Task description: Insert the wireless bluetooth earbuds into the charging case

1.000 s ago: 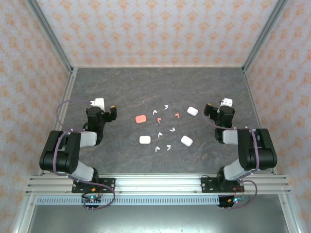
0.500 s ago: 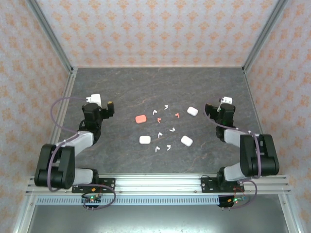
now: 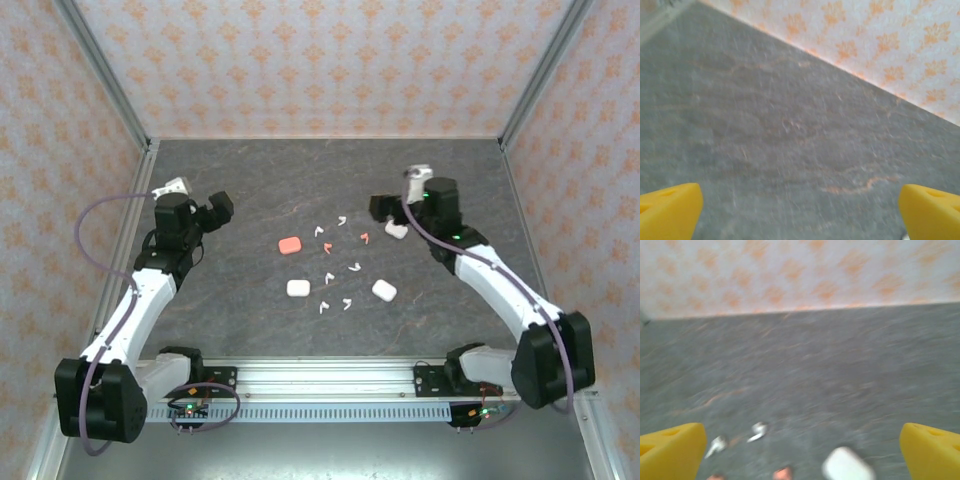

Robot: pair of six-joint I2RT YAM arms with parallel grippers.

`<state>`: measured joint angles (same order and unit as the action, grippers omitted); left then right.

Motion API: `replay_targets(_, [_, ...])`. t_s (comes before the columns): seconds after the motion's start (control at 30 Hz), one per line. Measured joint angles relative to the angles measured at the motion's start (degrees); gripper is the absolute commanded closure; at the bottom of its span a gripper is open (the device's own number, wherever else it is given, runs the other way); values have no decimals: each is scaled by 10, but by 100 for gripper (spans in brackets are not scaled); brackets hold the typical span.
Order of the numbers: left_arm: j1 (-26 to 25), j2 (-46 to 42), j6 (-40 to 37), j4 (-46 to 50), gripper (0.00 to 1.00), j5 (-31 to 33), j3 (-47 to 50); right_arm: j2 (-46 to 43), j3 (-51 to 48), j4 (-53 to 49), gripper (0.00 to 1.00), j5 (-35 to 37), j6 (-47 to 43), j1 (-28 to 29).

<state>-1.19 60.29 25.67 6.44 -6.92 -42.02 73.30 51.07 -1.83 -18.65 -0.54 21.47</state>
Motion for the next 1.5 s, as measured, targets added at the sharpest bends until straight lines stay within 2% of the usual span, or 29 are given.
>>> replay_targets(0.2, [-1, -13, 30, 61, 0, -12, 2, 159, 112, -63, 5, -21, -13, 114])
replay_targets(0.4, [-1, -30, 30, 108, 0, 0, 2, 320, 244, -98, 8, -45, -29, 185])
replay_targets(0.63, [-2, -32, 30, 128, 0, 3, 1, 479, 405, -148, 11, -56, -48, 214])
replay_targets(0.83, [-2, -32, 30, 137, 0, 8, 1, 580, 526, -204, 12, -61, -67, 224])
replay_targets(1.2, [-2, -32, 30, 138, 0, 16, 1, 603, 548, -247, 13, -63, -99, 232])
replay_targets(1.5, [-2, -32, 30, 139, 0, 19, 1, 544, 460, -259, 16, -56, -129, 234])
